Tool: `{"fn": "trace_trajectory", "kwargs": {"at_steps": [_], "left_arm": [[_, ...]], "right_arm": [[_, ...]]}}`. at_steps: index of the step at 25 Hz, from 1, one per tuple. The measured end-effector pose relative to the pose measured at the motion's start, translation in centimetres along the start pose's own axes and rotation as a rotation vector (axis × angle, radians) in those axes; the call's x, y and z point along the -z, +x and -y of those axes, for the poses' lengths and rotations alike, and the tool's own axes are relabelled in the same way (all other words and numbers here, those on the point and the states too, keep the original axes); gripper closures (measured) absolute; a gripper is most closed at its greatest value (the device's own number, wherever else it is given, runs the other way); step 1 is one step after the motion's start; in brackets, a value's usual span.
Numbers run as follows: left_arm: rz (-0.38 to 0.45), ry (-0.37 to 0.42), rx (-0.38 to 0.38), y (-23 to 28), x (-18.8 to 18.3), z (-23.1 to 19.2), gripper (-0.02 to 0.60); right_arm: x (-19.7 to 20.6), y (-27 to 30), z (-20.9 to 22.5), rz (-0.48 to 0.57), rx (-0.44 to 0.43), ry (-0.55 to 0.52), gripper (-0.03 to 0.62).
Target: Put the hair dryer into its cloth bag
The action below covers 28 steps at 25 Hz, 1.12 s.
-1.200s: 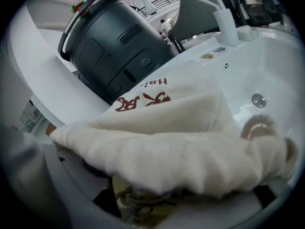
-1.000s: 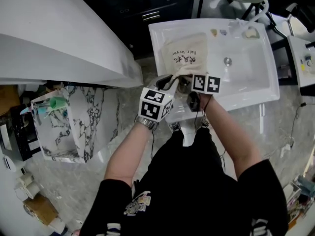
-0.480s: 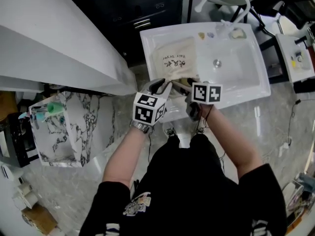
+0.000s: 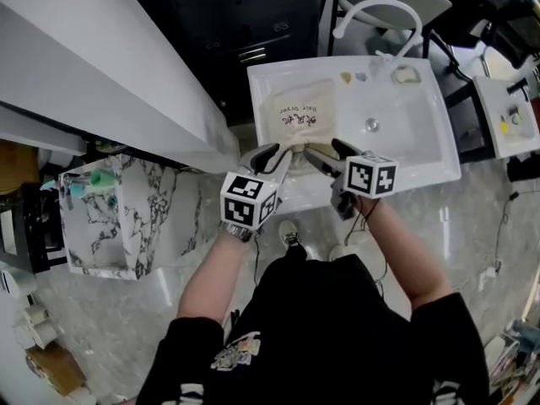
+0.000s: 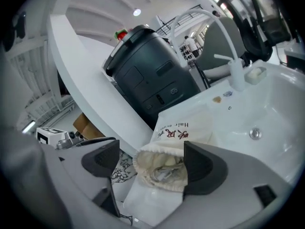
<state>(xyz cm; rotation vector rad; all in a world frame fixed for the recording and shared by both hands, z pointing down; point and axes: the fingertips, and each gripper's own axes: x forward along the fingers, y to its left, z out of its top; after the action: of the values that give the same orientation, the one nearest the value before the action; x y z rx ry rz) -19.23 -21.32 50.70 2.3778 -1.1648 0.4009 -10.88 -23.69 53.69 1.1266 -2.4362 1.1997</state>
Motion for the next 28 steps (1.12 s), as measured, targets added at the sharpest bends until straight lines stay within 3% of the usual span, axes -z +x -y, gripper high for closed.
{"fn": "trace_trajectory", "kwargs": {"at_steps": [5, 7, 8, 10, 13, 20, 24, 28], "left_arm": [[0.061, -0.014, -0.054, -1.6, -1.7, 2.2, 0.491], [0.091, -0.006, -0.073, -2.5, -2.5, 3.7, 0.489], [0.107, -0.002, -0.084, -2.9, -2.9, 4.5, 0.489], [0.144, 0.004, -0.107, -3.8, -3.5, 6.1, 0.488], [0.198, 0.014, -0.145, -4.7, -4.3, 8.8, 0.486], [0.254, 0.023, -0.198, -6.5, -3.8, 16.4, 0.493], [0.272, 0.018, -0.22, -7.6, -3.0, 20.3, 0.566], [0.27, 0.015, -0.253, -8.5, -1.5, 23.4, 0.577]], "right_arm": [[-2.5, -4.4, -2.0, 0.056, -0.102, -0.165, 0.185], [-3.6, -6.7, -2.9, 0.096, -0.124, -0.271, 0.243], [-4.1, -7.9, -3.2, 0.124, -0.13, -0.318, 0.283], [-5.1, -10.3, -3.7, 0.187, -0.147, -0.381, 0.429], [-6.1, -13.8, -3.9, 0.259, -0.19, -0.414, 0.595], [-5.1, -21.1, -4.3, 0.28, -0.282, -0.435, 0.597], [-3.8, -24.2, -4.6, 0.268, -0.333, -0.448, 0.597], [-2.1, -26.3, -4.8, 0.246, -0.375, -0.452, 0.598]]}}
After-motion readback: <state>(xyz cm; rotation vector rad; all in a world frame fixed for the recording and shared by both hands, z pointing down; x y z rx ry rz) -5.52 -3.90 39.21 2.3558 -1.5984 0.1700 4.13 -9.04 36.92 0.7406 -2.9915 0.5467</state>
